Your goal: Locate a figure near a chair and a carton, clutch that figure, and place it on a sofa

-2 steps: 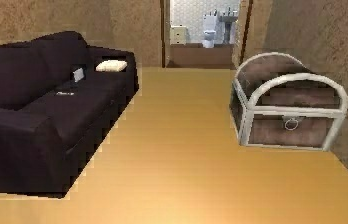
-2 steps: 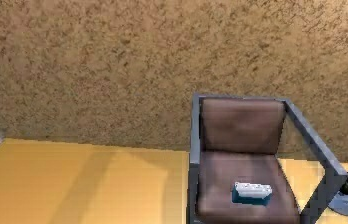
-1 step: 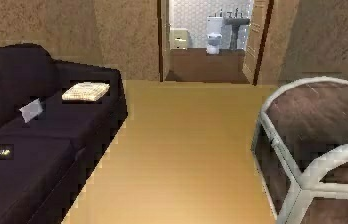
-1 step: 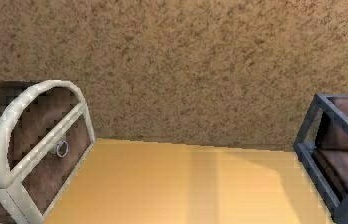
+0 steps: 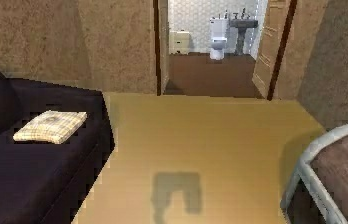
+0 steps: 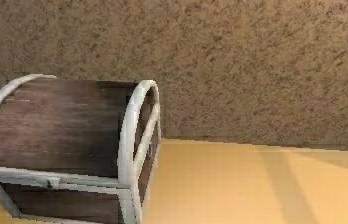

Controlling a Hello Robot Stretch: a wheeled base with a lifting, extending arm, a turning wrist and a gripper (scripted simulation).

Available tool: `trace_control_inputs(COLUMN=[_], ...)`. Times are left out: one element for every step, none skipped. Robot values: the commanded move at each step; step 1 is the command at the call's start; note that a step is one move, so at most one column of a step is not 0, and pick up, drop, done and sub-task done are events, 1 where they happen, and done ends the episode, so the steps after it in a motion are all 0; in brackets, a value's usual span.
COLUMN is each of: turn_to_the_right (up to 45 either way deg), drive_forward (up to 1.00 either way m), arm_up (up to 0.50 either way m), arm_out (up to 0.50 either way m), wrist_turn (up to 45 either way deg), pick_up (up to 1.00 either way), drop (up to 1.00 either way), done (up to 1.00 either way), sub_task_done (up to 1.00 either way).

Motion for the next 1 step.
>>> trace_control_inputs(turn_to_the_right=[9.0], drive_forward=[0.0], arm_up=[0.0], arm_out=[0.0], wrist_turn=[0.0], pick_up=[0.0], drop=[0.0], done=[0.0], sub_task_done=[0.0])
